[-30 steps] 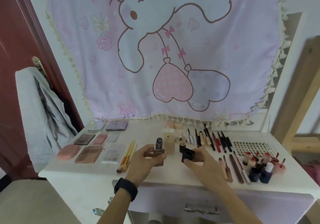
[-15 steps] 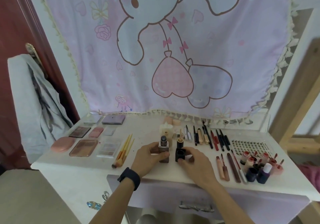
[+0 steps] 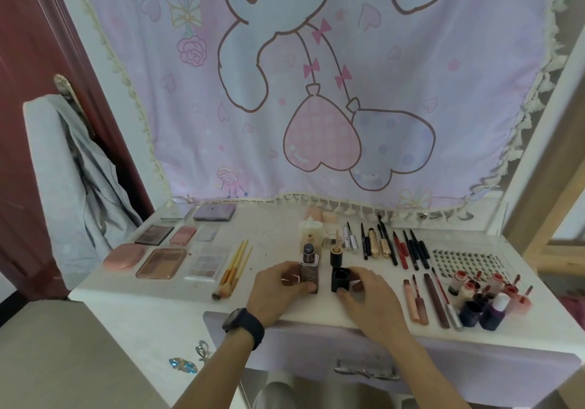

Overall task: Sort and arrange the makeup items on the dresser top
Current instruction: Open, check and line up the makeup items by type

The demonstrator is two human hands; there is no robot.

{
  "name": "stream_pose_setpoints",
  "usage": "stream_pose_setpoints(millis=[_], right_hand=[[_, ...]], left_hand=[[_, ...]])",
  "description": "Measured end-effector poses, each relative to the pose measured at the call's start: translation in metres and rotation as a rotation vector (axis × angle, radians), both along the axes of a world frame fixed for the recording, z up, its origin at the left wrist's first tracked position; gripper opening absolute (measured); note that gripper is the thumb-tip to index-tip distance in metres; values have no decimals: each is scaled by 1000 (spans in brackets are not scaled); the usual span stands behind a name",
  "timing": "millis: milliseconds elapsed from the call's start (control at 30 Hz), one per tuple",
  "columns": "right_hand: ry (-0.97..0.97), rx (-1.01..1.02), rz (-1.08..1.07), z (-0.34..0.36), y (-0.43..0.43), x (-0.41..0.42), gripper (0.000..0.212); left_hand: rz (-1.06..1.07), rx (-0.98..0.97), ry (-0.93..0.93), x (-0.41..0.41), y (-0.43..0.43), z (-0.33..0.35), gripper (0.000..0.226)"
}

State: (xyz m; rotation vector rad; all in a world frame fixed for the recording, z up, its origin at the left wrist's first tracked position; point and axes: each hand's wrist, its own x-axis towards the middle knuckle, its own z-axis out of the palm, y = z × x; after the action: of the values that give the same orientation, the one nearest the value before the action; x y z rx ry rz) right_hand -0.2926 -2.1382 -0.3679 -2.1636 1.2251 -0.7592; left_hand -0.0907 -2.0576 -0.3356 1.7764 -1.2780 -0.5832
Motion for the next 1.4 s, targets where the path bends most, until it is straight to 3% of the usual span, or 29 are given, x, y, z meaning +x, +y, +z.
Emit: stream_pose_setpoints(millis=[467, 800, 967, 1100, 1267, 1400], right_hand=[[21, -35, -1, -1, 1, -1, 40], [47, -36, 27, 0, 1, -2, 47], [-50, -4, 13, 9, 9, -4, 57], [-216, -169, -51, 5, 39, -9, 45], [-124, -396, 171, -16, 84, 7, 47], [-14, -478, 308, -14, 95, 46, 38]], left_hand=[[20, -9, -217, -14, 2, -5, 32], [8, 28, -255, -13, 4, -1, 32], [21, 48, -243, -8, 15, 4, 61], [105, -91, -218, 14, 48, 8, 59], [332, -237, -157, 61, 87, 14, 41], [534, -154, -221, 100, 98, 12, 33]])
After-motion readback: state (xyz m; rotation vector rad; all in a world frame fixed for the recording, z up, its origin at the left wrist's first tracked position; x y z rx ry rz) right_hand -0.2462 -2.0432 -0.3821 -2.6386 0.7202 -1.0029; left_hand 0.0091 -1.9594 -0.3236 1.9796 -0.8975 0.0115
